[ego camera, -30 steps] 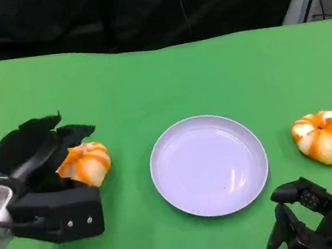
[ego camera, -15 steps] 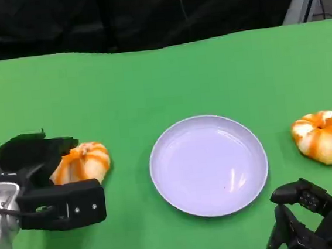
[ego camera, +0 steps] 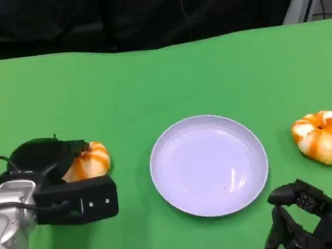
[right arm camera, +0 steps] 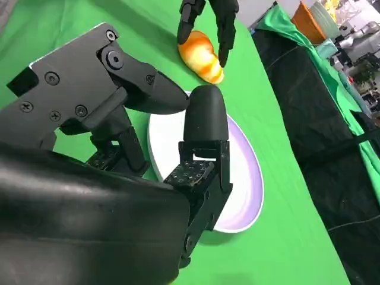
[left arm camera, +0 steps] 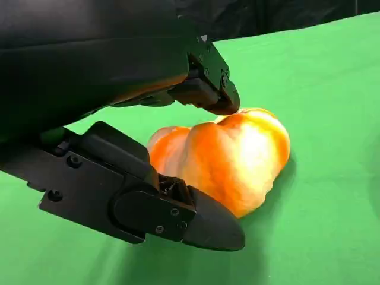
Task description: Grasp the bread from the table and place it into the plate.
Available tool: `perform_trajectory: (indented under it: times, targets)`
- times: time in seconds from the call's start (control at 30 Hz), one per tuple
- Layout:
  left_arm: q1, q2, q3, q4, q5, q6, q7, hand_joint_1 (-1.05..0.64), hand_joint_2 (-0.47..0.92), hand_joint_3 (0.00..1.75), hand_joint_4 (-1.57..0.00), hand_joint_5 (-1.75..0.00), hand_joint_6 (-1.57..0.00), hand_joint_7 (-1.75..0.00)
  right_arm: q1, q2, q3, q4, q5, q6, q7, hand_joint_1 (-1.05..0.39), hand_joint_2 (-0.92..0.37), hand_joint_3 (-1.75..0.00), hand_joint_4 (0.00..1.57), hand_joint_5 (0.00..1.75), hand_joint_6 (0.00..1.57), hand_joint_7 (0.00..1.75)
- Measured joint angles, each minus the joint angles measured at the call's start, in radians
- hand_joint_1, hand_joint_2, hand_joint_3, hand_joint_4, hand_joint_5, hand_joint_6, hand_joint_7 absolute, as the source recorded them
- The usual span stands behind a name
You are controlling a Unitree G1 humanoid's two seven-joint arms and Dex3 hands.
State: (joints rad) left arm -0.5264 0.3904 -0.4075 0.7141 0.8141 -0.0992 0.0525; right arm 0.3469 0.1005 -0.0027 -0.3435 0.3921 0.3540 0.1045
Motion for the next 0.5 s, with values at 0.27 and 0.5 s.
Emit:
perform_trajectory:
  times: [0.27,0.5]
  targets:
    - [-0.002,-0.021,-0.028,0.001,-0.001,0.030,0.000,-1.00,0.92,0.20,-0.27,-0.01,-0.42,0.00,0.000,0.000,0.002,-0.004,0.000,0.000,-0.005,-0.17,-0.53,-1.10,0.94,1.56,0.83,1.38]
    - [-0.019,-0.032,-0.031,0.041,-0.036,0.026,0.000,-0.96,0.92,0.23,-0.31,-0.03,-0.41,0.00,0.001,0.000,0.002,-0.004,0.002,0.000,-0.004,-0.18,-0.52,-1.10,0.93,1.57,0.83,1.38]
